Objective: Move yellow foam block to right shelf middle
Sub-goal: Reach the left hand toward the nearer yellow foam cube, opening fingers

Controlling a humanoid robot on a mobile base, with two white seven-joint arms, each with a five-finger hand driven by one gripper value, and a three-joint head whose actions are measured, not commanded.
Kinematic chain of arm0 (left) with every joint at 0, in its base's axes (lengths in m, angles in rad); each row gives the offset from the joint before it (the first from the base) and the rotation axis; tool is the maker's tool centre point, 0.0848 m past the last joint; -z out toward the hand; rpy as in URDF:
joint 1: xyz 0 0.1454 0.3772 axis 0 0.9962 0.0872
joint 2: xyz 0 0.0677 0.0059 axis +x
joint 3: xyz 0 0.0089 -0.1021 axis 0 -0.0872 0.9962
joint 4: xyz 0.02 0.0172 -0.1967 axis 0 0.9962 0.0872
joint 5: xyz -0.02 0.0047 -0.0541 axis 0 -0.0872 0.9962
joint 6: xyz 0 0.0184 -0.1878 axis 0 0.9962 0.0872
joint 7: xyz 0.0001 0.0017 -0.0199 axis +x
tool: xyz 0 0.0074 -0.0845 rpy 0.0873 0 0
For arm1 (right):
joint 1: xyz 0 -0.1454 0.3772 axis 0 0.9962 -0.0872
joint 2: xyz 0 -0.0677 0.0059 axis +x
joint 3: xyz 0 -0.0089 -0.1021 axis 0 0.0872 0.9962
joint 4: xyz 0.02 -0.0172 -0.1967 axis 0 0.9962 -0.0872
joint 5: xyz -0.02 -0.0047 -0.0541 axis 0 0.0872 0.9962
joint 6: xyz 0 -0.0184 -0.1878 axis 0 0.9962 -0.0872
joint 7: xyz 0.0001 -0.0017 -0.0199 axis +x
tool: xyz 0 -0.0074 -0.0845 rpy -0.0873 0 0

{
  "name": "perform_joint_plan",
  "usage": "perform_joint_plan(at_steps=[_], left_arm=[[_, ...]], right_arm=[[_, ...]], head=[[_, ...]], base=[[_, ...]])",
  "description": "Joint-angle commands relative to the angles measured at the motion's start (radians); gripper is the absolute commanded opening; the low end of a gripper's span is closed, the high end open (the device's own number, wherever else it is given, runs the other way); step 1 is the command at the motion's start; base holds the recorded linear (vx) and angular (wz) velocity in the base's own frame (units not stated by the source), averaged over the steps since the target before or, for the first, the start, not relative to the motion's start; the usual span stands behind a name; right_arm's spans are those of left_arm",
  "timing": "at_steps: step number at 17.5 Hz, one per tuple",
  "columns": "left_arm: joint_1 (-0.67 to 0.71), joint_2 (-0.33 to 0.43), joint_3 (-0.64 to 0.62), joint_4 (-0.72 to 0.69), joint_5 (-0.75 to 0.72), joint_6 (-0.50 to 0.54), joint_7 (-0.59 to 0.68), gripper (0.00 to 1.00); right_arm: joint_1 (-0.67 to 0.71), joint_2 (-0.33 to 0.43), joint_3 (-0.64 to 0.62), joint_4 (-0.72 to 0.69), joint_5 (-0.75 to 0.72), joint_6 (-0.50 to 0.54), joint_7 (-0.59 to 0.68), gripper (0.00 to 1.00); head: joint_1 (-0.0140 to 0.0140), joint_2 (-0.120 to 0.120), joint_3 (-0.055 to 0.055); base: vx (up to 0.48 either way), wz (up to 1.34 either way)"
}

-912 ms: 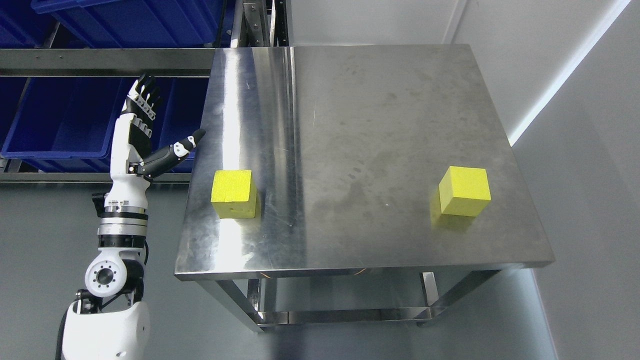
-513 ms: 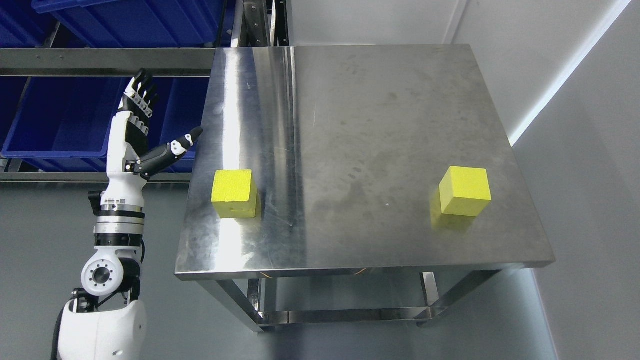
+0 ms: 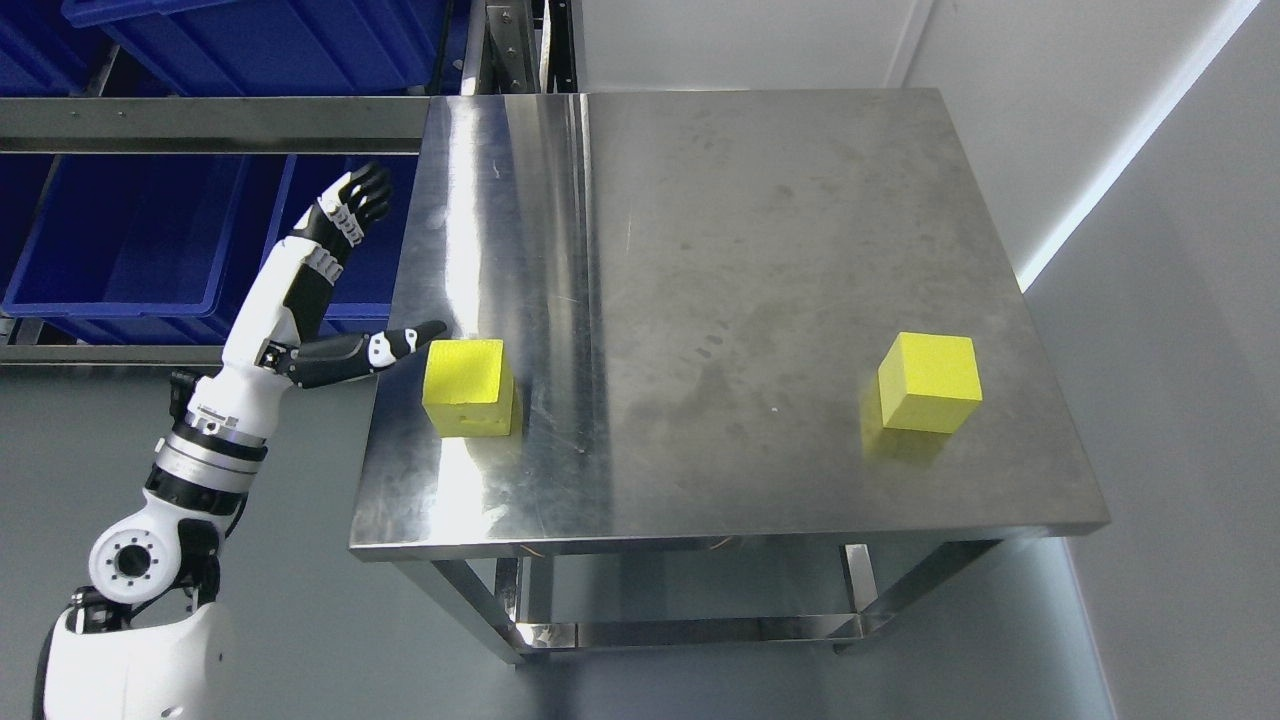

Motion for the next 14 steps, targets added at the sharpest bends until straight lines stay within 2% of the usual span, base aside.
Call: perform_joint_plan(at_steps=[1,5,8,12,14], left_arm=[[0.085,0.082,0.112,-0.009,0.047,-0.066,-0.118,1.0],[0.166,0.086,0.12,-0.007,0.076,-0.135,-0.173,1.0],[0.185,0.085,0.111,0.02,0.08,-0.126,-0.171,1.0],[0.144,0.089,0.082,0.097,0.069,-0.103,-0.17,0.98],[0.133,0.089,0.043,0.108,0.034,-0.057,-0.17,0.98]], right_arm=[[-0.003,-0.017,0.0,-0.017,-0.002,0.0,-0.001,1.0],[-0.003,-0.017,0.0,-0.017,-0.002,0.0,-0.001,1.0],[-0.003,-0.017,0.0,-0.017,-0.002,0.0,-0.001,1.0],[-0.003,-0.017,0.0,-0.017,0.0,0.0,-0.001,1.0],[-0.003,-0.017,0.0,-0.017,-0.002,0.0,-0.001,1.0]], head=[[0.0,0.0,0.0],[0.0,0.0,0.0],[0.0,0.0,0.0],[0.0,0.0,0.0],[0.0,0.0,0.0]], base=[[0.0,0.0],[0.0,0.0],[0.0,0.0],[0.0,0.0],[0.0,0.0]])
